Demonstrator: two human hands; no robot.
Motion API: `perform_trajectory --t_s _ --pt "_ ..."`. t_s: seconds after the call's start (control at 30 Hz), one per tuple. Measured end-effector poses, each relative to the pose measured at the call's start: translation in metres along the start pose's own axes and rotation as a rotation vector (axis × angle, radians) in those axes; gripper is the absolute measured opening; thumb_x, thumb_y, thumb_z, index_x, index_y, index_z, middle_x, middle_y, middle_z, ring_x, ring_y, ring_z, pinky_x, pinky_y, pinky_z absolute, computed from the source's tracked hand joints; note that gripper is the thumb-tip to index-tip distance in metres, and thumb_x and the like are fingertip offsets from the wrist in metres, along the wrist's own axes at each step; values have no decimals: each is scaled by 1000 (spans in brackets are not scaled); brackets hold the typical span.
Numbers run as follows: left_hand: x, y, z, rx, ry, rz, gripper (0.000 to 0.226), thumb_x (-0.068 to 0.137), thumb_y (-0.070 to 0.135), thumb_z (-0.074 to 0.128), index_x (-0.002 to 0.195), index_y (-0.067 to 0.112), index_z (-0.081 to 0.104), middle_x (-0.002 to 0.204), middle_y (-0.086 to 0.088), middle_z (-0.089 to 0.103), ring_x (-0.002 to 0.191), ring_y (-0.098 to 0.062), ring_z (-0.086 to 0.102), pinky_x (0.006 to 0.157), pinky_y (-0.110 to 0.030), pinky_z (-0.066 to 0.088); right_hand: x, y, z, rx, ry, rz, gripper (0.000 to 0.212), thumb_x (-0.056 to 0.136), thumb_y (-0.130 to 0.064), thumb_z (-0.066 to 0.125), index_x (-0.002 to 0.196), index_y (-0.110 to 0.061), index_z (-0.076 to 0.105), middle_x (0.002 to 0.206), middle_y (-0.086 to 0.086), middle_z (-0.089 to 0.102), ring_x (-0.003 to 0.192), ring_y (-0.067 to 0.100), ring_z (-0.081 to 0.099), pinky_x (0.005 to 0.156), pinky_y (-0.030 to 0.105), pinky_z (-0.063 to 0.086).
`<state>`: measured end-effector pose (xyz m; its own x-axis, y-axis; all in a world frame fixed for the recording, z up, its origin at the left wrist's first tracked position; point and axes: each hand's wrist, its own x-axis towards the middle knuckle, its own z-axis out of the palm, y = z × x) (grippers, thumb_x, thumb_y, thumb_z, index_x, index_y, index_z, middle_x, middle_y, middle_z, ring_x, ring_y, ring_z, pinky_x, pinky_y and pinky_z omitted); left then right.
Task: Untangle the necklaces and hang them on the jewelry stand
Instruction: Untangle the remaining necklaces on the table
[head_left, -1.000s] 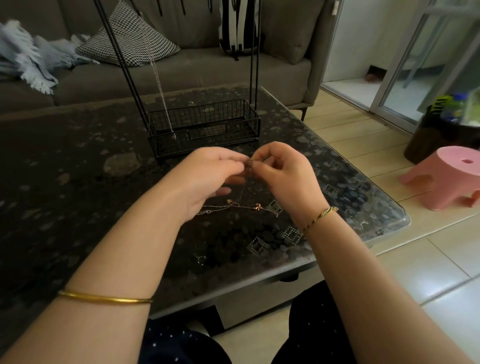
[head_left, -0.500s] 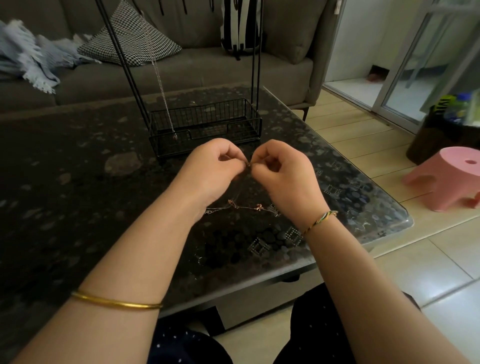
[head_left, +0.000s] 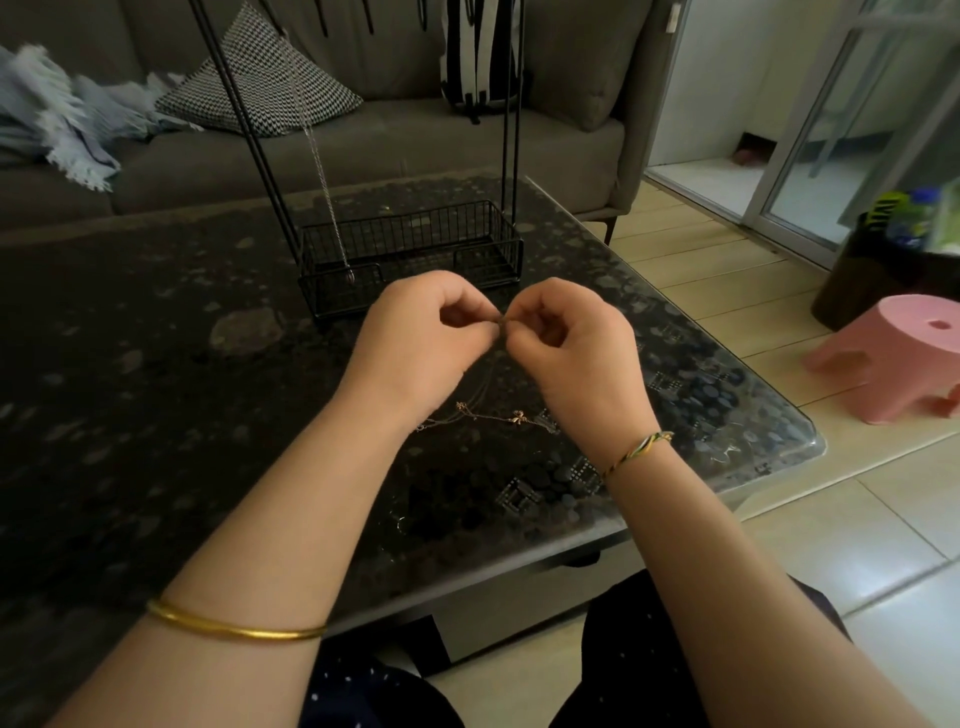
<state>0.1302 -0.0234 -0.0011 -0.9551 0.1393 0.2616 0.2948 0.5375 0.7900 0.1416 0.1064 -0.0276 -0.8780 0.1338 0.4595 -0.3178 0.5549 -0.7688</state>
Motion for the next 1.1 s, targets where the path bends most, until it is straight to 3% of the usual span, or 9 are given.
perform_trajectory --t_s 0.17,0.37,0.7,0.93,1.03,1.1 --pt "1 -1 1 76 28 47 17 84 9 68 77 24 64 78 9 62 74 -6 59 69 -21 48 -1 -3 0 -12 -15 32 7 80 -10 63 82 -15 66 78 1 62 74 14 56 71 35 51" --pt "1 0 1 102 26 75 21 86 9 66 76 27 61 77 10 60 73 -4 57 67 -16 43 0 -4 -3 69 -16 120 11 79 -7 63 81 -16 68 75 -9 63 65 1 53 64 20 48" --pt "-3 2 -1 230 26 151 11 87 11 65 84 22 64 79 11 59 75 -4 56 64 -13 44 0 -8 -4 -98 -66 66 5 83 -19 63 82 -23 64 79 -10 62 77 9 59 73 39 54" --pt "-4 3 0 239 8 160 11 86 11 65 83 22 65 78 10 60 74 -4 56 64 -17 46 -1 -12 -4 -251 -53 -23 3 79 -22 60 80 -23 58 75 -14 47 74 11 52 67 36 49" --pt "-3 3 -1 199 5 133 13 86 11 65 80 23 63 77 11 59 73 -3 56 63 -11 44 0 -10 -5 -191 -13 8 5 77 -19 62 75 -20 58 75 -10 53 71 12 53 65 36 49" --pt "-3 3 -1 171 4 118 17 87 11 65 78 26 60 78 12 59 73 -2 56 64 -7 43 1 -10 -7 -23 -13 101 6 77 -14 62 73 -18 59 70 -6 58 66 12 54 63 35 49"
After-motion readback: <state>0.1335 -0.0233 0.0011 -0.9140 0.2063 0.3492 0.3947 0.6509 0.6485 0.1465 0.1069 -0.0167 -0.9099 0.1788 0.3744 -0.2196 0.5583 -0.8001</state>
